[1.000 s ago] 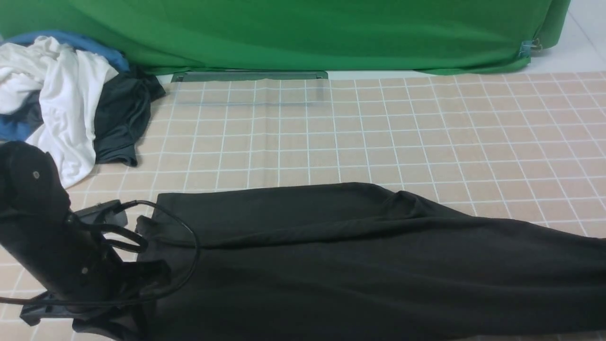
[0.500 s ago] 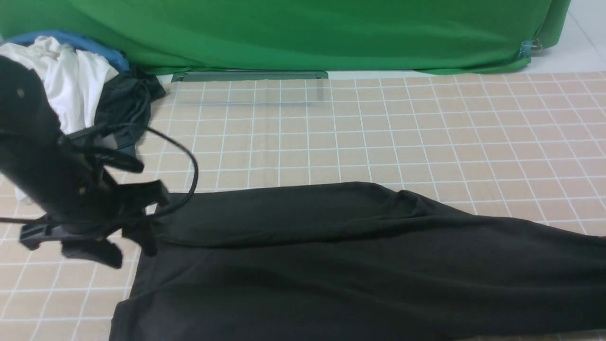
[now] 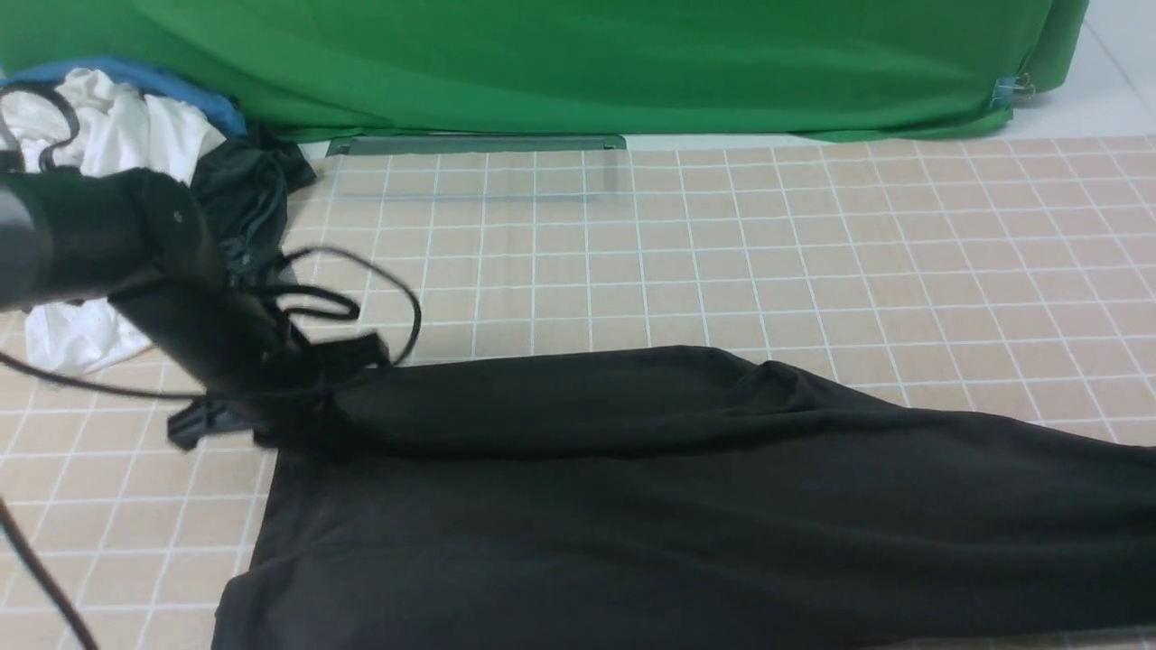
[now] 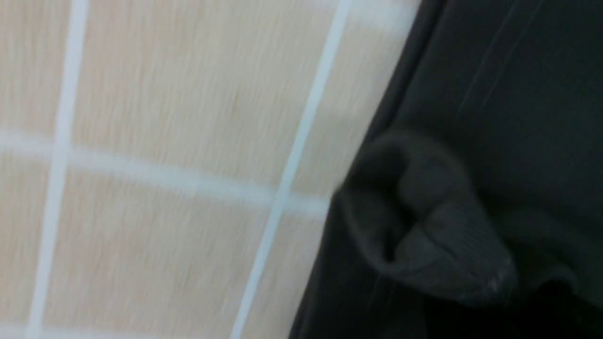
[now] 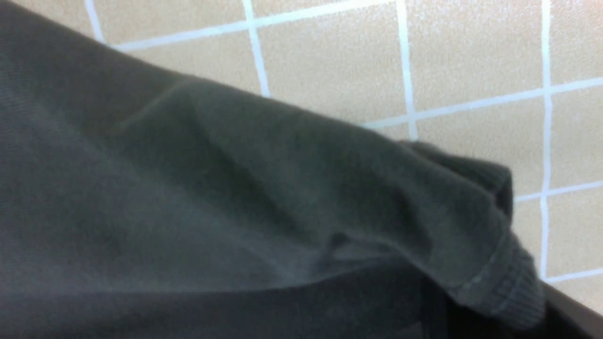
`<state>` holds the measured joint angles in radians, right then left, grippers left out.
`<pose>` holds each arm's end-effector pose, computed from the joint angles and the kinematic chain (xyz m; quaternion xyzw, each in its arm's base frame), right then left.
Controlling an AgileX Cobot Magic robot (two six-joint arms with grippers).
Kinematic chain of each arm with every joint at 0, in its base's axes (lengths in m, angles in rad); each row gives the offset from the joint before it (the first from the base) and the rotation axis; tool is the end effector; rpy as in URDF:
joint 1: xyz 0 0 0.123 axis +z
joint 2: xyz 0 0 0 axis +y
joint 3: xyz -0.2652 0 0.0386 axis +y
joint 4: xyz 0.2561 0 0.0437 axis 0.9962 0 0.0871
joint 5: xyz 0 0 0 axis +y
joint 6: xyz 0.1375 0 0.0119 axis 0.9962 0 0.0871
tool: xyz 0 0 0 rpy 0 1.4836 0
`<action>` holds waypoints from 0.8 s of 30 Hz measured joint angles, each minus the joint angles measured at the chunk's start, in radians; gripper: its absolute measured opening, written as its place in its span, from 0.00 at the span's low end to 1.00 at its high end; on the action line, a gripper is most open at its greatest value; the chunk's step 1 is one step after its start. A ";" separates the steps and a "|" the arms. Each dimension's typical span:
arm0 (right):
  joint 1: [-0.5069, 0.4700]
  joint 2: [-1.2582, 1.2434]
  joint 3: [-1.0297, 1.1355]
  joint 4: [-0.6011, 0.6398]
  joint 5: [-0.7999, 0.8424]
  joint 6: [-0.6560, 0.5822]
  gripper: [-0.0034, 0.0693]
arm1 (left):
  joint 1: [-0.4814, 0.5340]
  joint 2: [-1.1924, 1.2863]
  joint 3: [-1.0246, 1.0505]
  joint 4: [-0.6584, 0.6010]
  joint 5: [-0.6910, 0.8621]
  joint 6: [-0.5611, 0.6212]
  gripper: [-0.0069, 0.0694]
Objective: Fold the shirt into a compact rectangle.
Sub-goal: 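Fold the right end of the dark garment over onto its left end with the right gripper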
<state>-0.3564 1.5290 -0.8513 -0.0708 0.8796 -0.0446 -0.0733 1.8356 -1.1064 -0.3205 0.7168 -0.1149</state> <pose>0.2488 -0.1007 0.1259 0.1341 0.9893 -0.0378 0.0436 0.3554 -0.0548 0.0996 -0.1289 0.9792 -0.1263 0.0930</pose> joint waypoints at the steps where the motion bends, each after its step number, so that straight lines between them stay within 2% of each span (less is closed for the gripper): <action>1: 0.000 0.000 0.000 -0.001 0.000 0.000 0.16 | 0.000 0.010 -0.028 -0.001 -0.060 -0.002 0.11; 7: 0.000 0.000 0.000 -0.012 0.000 0.003 0.16 | 0.000 0.031 -0.131 -0.014 -0.160 -0.007 0.11; 14: -0.004 0.000 0.000 -0.129 0.010 0.075 0.16 | 0.001 0.012 -0.262 -0.014 0.029 -0.007 0.11; 17: -0.044 0.000 0.000 -0.160 0.012 0.104 0.16 | 0.001 -0.006 -0.301 -0.014 0.091 -0.003 0.11; 24: -0.221 0.000 -0.013 -0.237 -0.001 0.186 0.16 | 0.001 -0.022 -0.330 0.004 0.189 0.027 0.11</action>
<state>-0.5772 1.5290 -0.8641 -0.3080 0.8788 0.1415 -0.0722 1.8137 -1.4362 -0.3164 0.9060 -0.0882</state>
